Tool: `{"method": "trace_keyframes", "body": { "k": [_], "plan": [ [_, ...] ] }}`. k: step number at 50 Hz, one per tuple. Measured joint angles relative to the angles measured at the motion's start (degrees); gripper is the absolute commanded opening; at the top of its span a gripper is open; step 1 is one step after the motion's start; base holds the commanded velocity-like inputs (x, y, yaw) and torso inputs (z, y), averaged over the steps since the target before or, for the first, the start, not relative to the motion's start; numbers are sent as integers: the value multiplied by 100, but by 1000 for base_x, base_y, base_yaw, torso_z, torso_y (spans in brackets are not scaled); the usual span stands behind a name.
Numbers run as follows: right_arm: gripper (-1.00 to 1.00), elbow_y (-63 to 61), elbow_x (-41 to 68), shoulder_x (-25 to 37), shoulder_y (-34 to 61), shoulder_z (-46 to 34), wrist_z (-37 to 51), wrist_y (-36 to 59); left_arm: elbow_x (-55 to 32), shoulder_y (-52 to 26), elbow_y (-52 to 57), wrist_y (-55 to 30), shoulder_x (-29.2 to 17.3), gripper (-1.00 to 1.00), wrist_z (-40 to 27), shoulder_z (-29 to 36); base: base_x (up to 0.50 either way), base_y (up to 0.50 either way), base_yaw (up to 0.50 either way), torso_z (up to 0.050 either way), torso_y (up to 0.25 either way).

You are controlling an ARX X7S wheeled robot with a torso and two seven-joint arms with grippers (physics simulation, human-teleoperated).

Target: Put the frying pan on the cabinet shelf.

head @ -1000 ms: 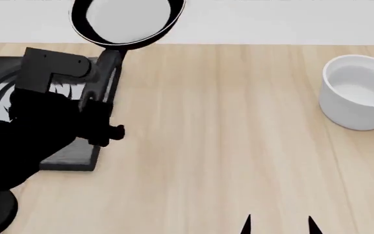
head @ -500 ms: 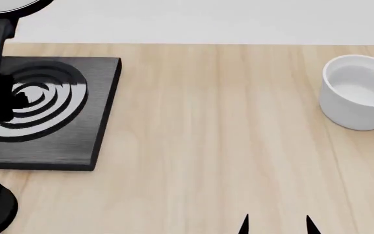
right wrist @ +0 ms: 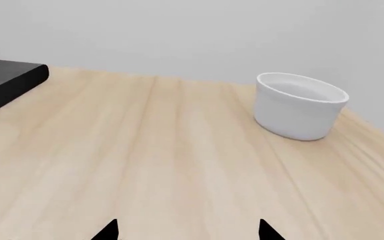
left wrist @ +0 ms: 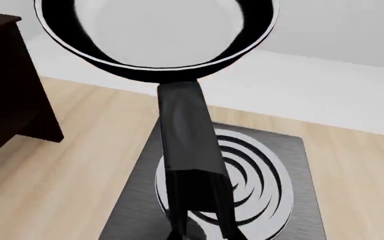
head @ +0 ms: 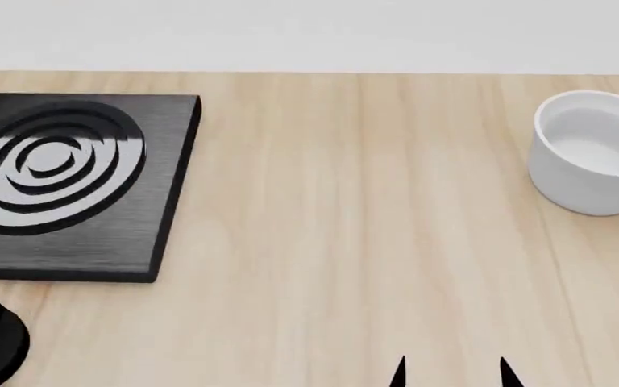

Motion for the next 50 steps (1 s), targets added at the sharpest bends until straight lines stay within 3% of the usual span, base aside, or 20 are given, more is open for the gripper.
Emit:
{"method": "trace_keyframes", "body": {
  "k": [17,29,36,50],
  "plan": [
    [100,18,-19,0,35,-101,29,28,-551,-218,52,-439,-835,-100,-501,-294,0,0,0,1,2],
    [100,48,-25,4,49,-159,44,26,-693,-377,-217,-815,-1094,-100,-634,-472,0,0,0,1,2],
    [100,109,-30,3,60,-191,43,-8,-643,-513,-670,-1009,-1024,-100,-580,-544,0,0,0,0,2],
    [100,128,-18,20,72,-224,69,12,-213,-1340,-2263,-1531,-330,-100,-276,-618,0,0,0,1,2]
  ]
}}
